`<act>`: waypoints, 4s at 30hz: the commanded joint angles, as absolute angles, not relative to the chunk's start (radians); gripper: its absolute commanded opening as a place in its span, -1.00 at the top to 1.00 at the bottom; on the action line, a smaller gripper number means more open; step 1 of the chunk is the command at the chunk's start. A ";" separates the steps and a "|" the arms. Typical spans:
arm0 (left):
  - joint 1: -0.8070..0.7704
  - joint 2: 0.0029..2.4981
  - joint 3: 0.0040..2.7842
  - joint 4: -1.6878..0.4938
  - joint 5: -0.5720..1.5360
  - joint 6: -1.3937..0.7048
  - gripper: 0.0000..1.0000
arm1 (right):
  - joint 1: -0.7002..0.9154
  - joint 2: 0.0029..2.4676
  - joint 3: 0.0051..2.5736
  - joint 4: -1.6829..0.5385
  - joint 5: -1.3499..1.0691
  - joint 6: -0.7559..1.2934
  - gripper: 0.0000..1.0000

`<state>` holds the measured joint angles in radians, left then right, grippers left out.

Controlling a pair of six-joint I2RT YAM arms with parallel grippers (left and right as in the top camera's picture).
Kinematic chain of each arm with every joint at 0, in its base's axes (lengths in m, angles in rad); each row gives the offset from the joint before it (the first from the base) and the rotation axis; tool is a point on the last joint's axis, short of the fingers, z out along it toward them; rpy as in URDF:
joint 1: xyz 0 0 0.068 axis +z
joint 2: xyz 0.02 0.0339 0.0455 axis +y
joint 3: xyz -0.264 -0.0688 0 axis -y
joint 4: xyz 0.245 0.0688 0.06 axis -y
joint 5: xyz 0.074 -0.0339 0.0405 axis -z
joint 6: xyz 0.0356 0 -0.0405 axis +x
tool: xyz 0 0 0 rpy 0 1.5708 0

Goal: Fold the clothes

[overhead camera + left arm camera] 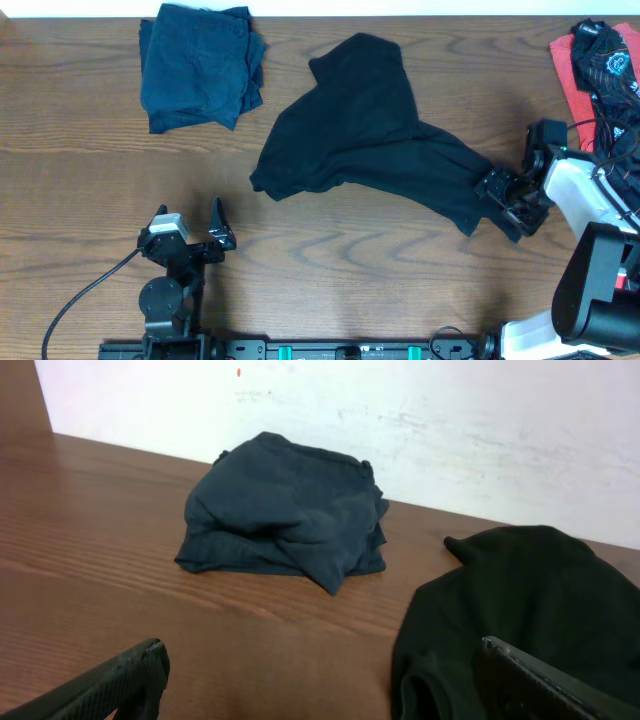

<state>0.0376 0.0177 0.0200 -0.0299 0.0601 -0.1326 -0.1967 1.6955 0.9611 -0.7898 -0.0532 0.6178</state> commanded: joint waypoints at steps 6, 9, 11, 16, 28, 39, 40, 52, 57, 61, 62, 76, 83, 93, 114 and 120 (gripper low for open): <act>0.040 0.018 0.004 -0.066 0.059 -0.128 -0.96 | -0.193 1.706 0.934 -0.766 -0.095 0.620 -0.42; 0.040 0.018 0.004 -0.066 0.059 -0.128 -0.96 | -0.193 1.705 0.937 -0.768 -0.096 0.620 -0.30; 0.040 0.018 0.004 -0.066 0.059 -0.128 -0.96 | -0.193 1.705 0.949 -0.777 -0.099 0.620 -0.21; 0.040 0.018 0.004 -0.066 0.059 -0.128 -0.96 | -0.193 1.682 0.975 -0.790 -0.098 0.620 0.69; 0.040 0.018 0.004 -0.066 0.059 -0.128 -0.96 | -0.194 1.518 1.004 -0.852 -0.080 0.620 0.98; 0.040 0.018 0.004 -0.066 0.059 -0.128 -0.96 | -0.249 1.149 1.086 -0.935 -0.041 0.598 0.97; 0.040 0.018 0.004 -0.066 0.059 -0.128 -0.96 | -0.256 1.118 1.086 -0.937 -0.038 0.598 0.97; 0.040 0.018 0.004 -0.066 0.059 -0.128 -0.96 | -0.266 1.039 1.085 -1.022 -0.037 0.586 0.87; 0.040 0.018 0.004 -0.066 0.059 -0.128 -0.96 | -0.266 1.040 1.085 -1.049 -0.023 0.578 0.88; 0.040 0.018 0.004 -0.065 0.058 -0.127 -0.96 | -0.266 1.040 1.085 -1.059 -0.051 0.579 0.98; 0.040 0.018 0.004 -0.065 0.059 -0.128 -0.96 | -0.266 1.040 1.085 -1.060 -0.062 0.579 0.98; 0.040 0.018 0.010 -0.024 0.234 -0.166 -0.96 | -0.266 1.040 1.084 -1.118 -0.057 0.559 0.97; 0.040 0.019 0.079 0.118 0.521 -0.181 -0.96 | -0.266 1.040 1.084 -1.118 -0.057 0.541 0.97; 0.040 0.368 0.555 -0.214 0.485 -0.057 -0.96 | -0.266 1.040 1.084 -1.111 -0.057 0.542 0.95; -0.123 1.101 1.112 -1.007 0.291 -0.175 -0.96 | -0.266 1.040 1.084 -1.115 -0.057 0.542 0.81; -0.268 1.215 1.112 -0.994 0.338 -0.210 -0.96 | -0.266 1.040 1.084 -1.115 -0.058 0.546 0.81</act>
<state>-0.2218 1.1820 1.0966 -1.0092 0.3435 -0.1711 -0.2577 1.0405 1.0714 -1.1168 -0.0570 0.5545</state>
